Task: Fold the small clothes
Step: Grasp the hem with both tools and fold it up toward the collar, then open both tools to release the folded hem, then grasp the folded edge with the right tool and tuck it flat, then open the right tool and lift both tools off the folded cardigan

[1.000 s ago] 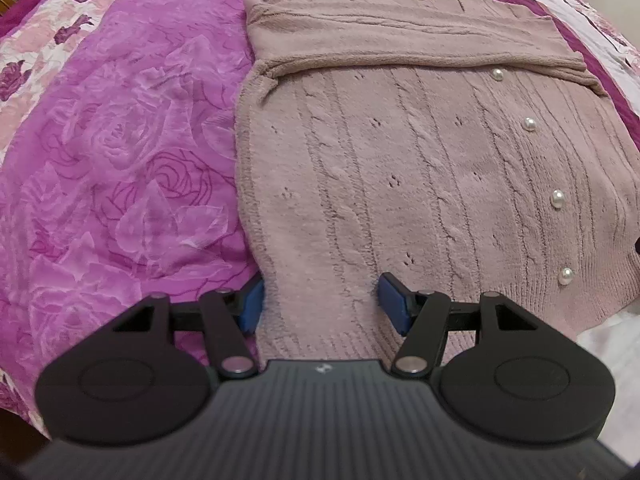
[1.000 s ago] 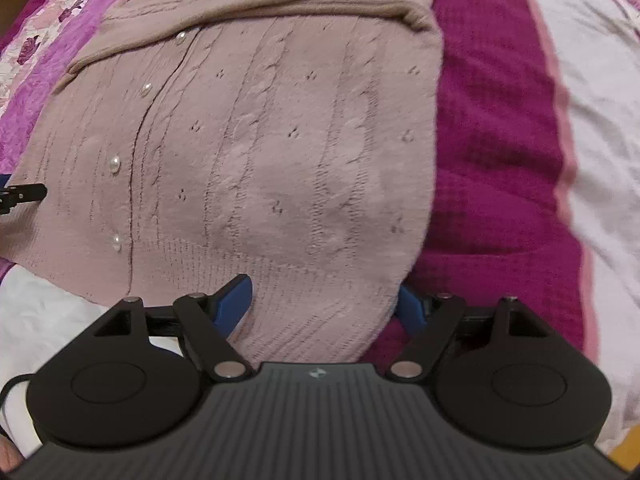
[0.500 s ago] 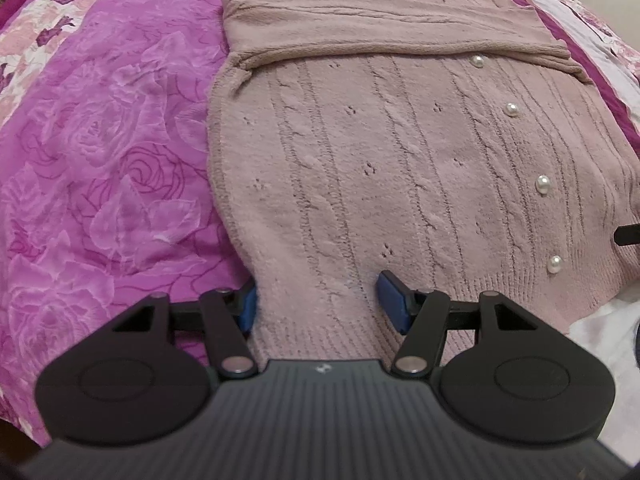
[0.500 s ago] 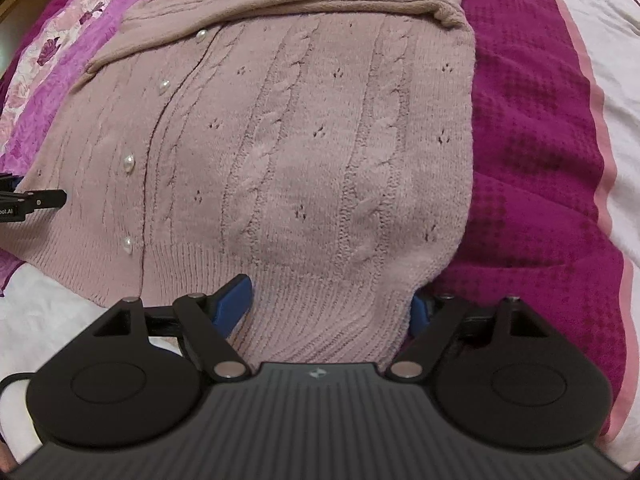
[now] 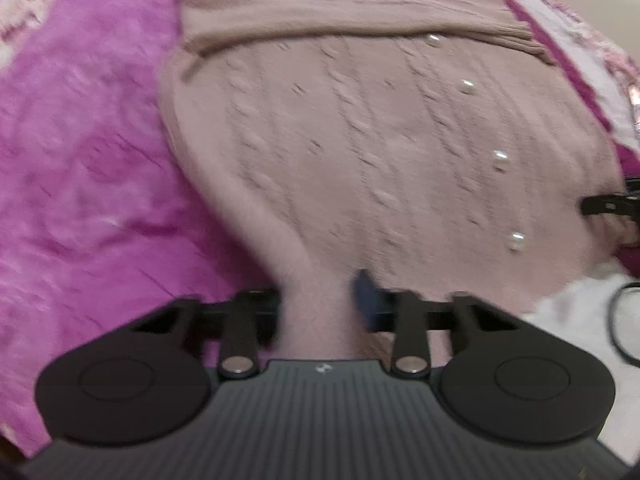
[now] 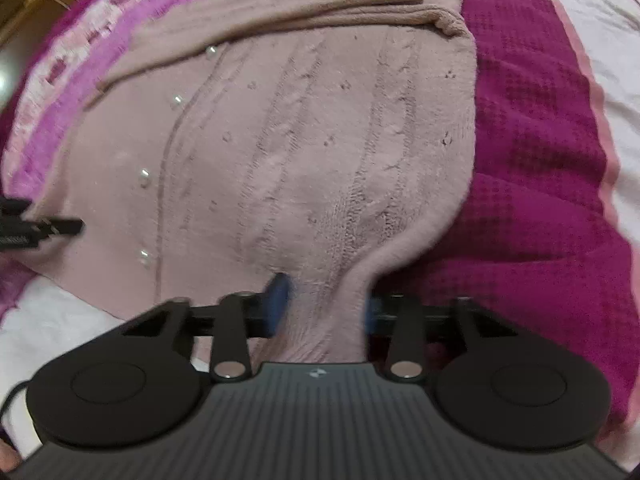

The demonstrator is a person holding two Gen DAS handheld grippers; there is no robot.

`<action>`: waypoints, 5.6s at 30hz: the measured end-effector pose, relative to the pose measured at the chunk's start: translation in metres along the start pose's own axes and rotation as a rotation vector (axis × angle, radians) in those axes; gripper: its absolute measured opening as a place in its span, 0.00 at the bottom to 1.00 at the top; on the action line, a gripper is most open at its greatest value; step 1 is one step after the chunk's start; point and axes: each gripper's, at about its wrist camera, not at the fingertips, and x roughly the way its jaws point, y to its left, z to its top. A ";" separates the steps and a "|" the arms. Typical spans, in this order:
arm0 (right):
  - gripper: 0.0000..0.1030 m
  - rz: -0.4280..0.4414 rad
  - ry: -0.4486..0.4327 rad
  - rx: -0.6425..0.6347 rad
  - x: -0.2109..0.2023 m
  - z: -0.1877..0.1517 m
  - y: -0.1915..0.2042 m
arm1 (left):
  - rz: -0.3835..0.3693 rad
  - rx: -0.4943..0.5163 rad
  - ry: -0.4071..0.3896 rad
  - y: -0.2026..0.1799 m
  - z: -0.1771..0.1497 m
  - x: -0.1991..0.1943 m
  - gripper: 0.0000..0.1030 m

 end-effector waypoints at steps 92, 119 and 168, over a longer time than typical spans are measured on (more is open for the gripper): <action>0.60 0.062 -0.549 0.331 0.006 0.164 -0.083 | 0.134 -0.362 -0.427 0.062 0.158 0.001 0.48; 0.09 0.126 -0.537 0.313 0.032 0.205 -0.089 | 0.074 -0.374 -0.417 0.080 0.196 0.030 0.07; 0.62 -0.089 -0.527 0.231 0.060 0.226 -0.059 | 0.311 -0.217 -0.244 0.052 0.217 0.049 0.57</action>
